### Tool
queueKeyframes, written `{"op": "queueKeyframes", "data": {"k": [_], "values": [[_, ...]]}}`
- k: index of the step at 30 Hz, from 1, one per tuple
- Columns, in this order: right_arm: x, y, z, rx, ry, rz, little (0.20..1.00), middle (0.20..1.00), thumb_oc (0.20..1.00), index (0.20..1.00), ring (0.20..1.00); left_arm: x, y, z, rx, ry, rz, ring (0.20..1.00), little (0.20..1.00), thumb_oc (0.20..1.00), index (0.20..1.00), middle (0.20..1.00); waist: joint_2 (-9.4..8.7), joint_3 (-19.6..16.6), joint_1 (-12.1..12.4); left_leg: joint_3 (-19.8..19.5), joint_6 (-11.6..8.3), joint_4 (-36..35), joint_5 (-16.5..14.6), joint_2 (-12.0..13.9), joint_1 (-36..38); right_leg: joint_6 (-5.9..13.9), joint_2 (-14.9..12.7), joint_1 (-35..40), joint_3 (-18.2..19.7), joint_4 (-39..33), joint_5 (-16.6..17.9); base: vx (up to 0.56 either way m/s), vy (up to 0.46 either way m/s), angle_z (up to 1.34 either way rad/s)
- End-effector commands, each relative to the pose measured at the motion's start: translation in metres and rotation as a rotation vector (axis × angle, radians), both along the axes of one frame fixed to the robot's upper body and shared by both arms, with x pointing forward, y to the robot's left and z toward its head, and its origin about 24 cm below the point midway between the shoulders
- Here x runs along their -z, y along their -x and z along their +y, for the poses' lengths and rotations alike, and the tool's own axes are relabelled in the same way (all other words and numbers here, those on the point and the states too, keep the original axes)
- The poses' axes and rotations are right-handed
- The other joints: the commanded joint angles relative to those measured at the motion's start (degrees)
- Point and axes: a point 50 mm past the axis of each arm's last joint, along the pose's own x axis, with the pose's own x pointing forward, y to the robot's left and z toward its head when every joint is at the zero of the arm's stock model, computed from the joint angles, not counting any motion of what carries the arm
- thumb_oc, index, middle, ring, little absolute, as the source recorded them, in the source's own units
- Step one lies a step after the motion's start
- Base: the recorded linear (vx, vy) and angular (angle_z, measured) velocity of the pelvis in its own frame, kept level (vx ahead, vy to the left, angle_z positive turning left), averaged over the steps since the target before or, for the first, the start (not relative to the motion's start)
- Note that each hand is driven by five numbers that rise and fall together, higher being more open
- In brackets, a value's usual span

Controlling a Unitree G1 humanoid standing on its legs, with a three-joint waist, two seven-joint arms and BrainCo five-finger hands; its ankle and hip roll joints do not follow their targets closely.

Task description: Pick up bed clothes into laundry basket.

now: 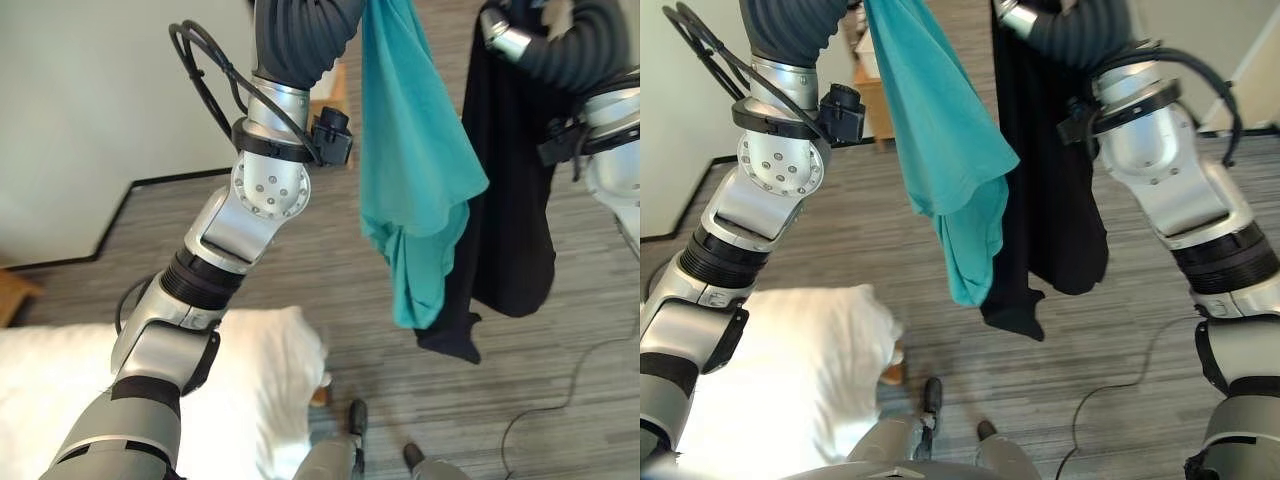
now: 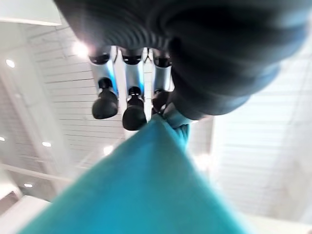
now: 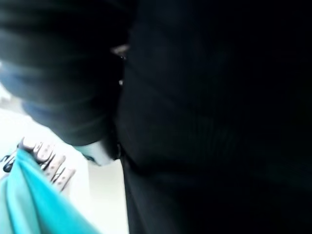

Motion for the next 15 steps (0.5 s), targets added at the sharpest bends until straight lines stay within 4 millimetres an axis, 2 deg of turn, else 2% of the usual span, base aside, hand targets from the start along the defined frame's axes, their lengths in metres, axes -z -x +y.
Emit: {"op": "queueKeyframes", "data": {"k": [1,2,3,4,5,6,7,9,10,11,12,13,14,15], "values": [[-0.017,0.004,-0.006,-0.026,-0.09,-0.055,0.2,0.2,0.2,0.2,0.2,-0.014,-0.011,0.023,-0.118,0.0,0.021,0.2,0.2,0.2,0.2,0.2,-4.75,-4.19,4.49,-0.79,-0.66,-11.38,4.95,-2.05,9.2,7.6,-1.6,15.49,-8.14,-7.26,6.37,0.39,-0.127,-0.36],[-0.016,0.003,-0.009,-0.009,-0.09,-0.044,0.2,0.2,0.2,0.2,0.2,-0.013,-0.014,0.028,-0.147,-0.001,0.029,0.2,0.2,0.2,0.2,0.2,-4.59,-4.19,4.35,-1.34,-1.45,-11.8,5.31,-0.96,9.78,8.5,0.25,14.43,-9.17,-4.93,8.46,0.52,-0.214,-0.32],[-0.013,0.002,-0.01,-0.002,-0.088,-0.032,0.2,0.2,0.2,0.2,0.2,-0.009,-0.015,0.033,-0.17,0.004,0.04,0.2,0.2,0.2,0.2,0.2,-3.82,-4.0,3.61,-2.48,-2.44,-12.04,5.17,0.69,10.45,8.5,2.3,12.34,-10.73,-1.6,9.0,0.23,-0.179,-0.19],[-0.012,0.002,-0.01,-0.002,-0.088,-0.031,0.2,0.2,0.2,0.2,0.2,-0.009,-0.015,0.033,-0.171,0.004,0.04,0.2,0.2,0.2,0.2,0.2,-3.78,-4.08,3.51,-2.57,-2.49,-12.02,5.19,0.74,10.34,8.5,2.41,12.12,-10.87,-1.34,8.94,0.41,-0.031,0.14],[-0.005,0.005,-0.016,0.016,-0.077,-0.02,0.2,0.2,0.2,0.2,0.2,0.001,-0.019,0.043,-0.187,0.02,0.079,0.2,0.2,0.2,0.2,0.2,-1.97,-3.65,1.9,-3.74,-2.55,-12.43,5.44,1.86,11.57,8.5,-0.78,6.87,-12.45,-4.16,5.01,0.42,0.065,0.1],[-0.004,0.006,-0.018,0.03,-0.079,-0.021,0.2,0.2,0.2,0.2,0.2,0.005,-0.021,0.041,-0.172,0.024,0.097,0.2,0.2,0.2,0.2,0.2,-1.15,-3.36,1.35,-4.23,-2.7,-12.59,5.11,2.4,12.02,8.1,-3.16,4.57,-12.98,-6.26,3.01,0.54,0.028,0.38],[-0.004,0.006,-0.02,0.038,-0.075,-0.022,0.2,0.2,0.2,0.2,0.2,0.008,-0.022,0.041,-0.164,0.028,0.108,0.2,0.2,0.2,0.2,0.2,-0.77,-3.19,0.98,-4.42,-3.0,-12.61,4.3,2.72,12.73,7.24,-5.24,2.53,-13.74,-7.68,2.89,0.35,-0.114,0.17],[-0.002,0.006,-0.023,0.053,-0.071,-0.015,0.2,0.2,0.2,0.2,0.2,0.014,-0.023,0.038,-0.149,0.04,0.124,0.2,0.2,0.2,0.2,0.2,0.52,-2.38,-1.02,-6.49,-4.52,-12.61,1.55,4.16,15.19,6.44,-13.46,-4.37,-15.42,-12.58,6.82,0.34,-0.171,0.17],[-0.002,0.006,-0.023,0.053,-0.07,-0.014,0.2,0.2,0.2,0.2,0.2,0.014,-0.023,0.038,-0.149,0.042,0.125,0.2,0.2,0.2,0.2,0.2,0.68,-2.69,-1.41,-6.86,-4.42,-12.58,1.14,4.09,15.07,6.49,-13.74,-3.96,-15.91,-13.31,6.74,0.45,-0.23,0.78],[0.003,0.005,-0.023,0.058,-0.062,0.002,0.2,0.2,0.2,0.2,0.2,0.018,-0.024,0.041,-0.17,0.036,0.126,0.2,0.2,0.2,0.2,0.2,1.42,-2.25,-3.25,-7.23,-5.23,-12.57,-1.43,5.5,18.55,6.85,-18.44,-8.79,-17.62,-16.8,11.31,0.59,-0.335,0.99],[0.009,0.005,-0.026,0.066,-0.056,0.023,0.2,0.2,0.2,0.2,0.2,0.023,-0.025,0.047,-0.2,0.023,0.136,0.2,0.2,0.2,0.2,0.2,0.32,-2.77,-4.81,-6.97,-5.98,-11.1,-5.22,6.28,22.63,7.6,-21.08,-8.33,-19.62,-20.11,14.36,0.74,-0.412,1.12],[0.016,0.004,-0.03,0.069,-0.075,0.046,0.2,0.2,0.2,0.2,0.2,0.027,-0.026,0.047,-0.205,0.02,0.149,0.2,0.2,0.2,0.2,0.2,-0.52,-2.86,-5.66,-7.24,-6.81,-6.67,-7.39,6.61,23.63,8.5,-21.53,-7.6,-19.57,-20.26,15.08,0.7,-0.387,1.02],[0.016,0.009,-0.03,0.054,-0.073,0.04,0.2,0.2,0.2,0.2,0.2,0.029,-0.025,0.05,-0.201,0.031,0.149,0.2,0.2,0.2,0.2,0.2,-1.51,-2.67,-5.66,-6.21,-9.05,3.54,-3.08,7.11,20.86,8.43,-22.07,-5.19,-20.32,-21.79,17.09,0.4,-0.199,1.09],[0.016,0.009,-0.03,0.055,-0.073,0.04,0.2,0.2,0.2,0.2,0.2,0.029,-0.025,0.049,-0.201,0.031,0.15,0.2,0.2,0.2,0.2,0.2,-1.45,-2.68,-5.74,-6.32,-9.05,3.88,-3.29,7.17,20.68,8.43,-22.05,-5.1,-20.45,-21.89,17.13,0.36,-0.322,1.17]]}}
